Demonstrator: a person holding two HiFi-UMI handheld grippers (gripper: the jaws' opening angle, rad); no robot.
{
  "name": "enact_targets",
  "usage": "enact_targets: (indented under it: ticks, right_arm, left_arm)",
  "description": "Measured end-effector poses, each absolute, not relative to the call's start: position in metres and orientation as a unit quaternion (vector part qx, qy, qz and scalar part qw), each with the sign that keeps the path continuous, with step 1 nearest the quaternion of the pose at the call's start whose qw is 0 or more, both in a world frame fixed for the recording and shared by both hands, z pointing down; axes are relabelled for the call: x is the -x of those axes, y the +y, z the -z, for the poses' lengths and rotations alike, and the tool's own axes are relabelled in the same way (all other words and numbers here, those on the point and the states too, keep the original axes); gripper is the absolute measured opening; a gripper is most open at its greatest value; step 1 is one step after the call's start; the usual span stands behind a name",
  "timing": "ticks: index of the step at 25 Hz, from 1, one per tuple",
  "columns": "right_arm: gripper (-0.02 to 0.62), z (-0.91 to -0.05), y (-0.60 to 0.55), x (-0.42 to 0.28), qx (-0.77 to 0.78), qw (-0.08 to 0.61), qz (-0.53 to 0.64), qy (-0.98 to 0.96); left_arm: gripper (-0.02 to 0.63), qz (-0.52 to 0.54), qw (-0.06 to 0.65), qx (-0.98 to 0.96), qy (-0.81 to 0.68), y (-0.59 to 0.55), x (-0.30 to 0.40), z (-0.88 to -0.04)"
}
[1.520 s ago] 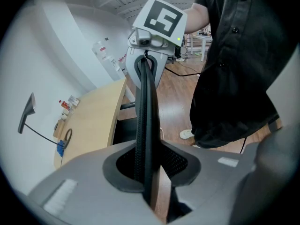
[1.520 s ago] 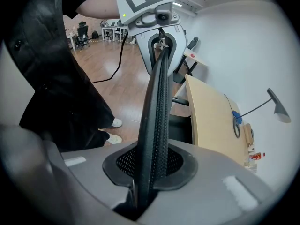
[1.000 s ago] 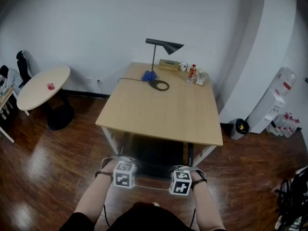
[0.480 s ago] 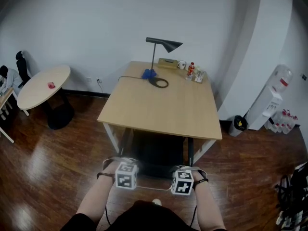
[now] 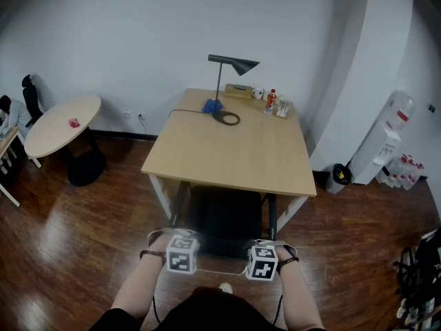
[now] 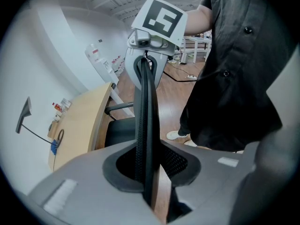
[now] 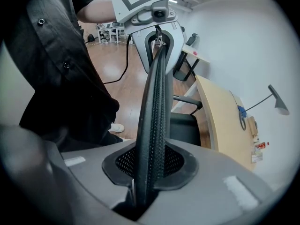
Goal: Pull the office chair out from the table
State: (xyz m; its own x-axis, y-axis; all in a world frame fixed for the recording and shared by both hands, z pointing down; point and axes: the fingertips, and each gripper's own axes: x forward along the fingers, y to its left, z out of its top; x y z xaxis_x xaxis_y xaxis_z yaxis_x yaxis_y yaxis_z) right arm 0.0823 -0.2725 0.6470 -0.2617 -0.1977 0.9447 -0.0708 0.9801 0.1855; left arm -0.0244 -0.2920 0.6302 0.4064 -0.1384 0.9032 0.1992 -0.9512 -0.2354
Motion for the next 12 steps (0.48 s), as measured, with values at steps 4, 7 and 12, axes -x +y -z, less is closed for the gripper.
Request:
enact_targets:
  ticks: [4,7,12]
  right_arm:
    - [0.089,-0.645,-0.263,-0.083,-0.088,0.605,0.048,-0.790]
    - [0.091,-0.646,-0.252,-0.078,-0.089,0.606,0.044,-0.789]
    - [0.091,-0.646,-0.232,-0.074,-0.094,0.607,0.038,-0.788]
  left_arm:
    - [0.092,0.546,0.155,0.823,-0.022,-0.282,0.026,-0.628]
    - [0.092,0.544,0.157,0.824,-0.024,-0.273,0.031,-0.628]
    - [0.092,0.544,0.157,0.824,-0.028,-0.253,0.035,-0.628]
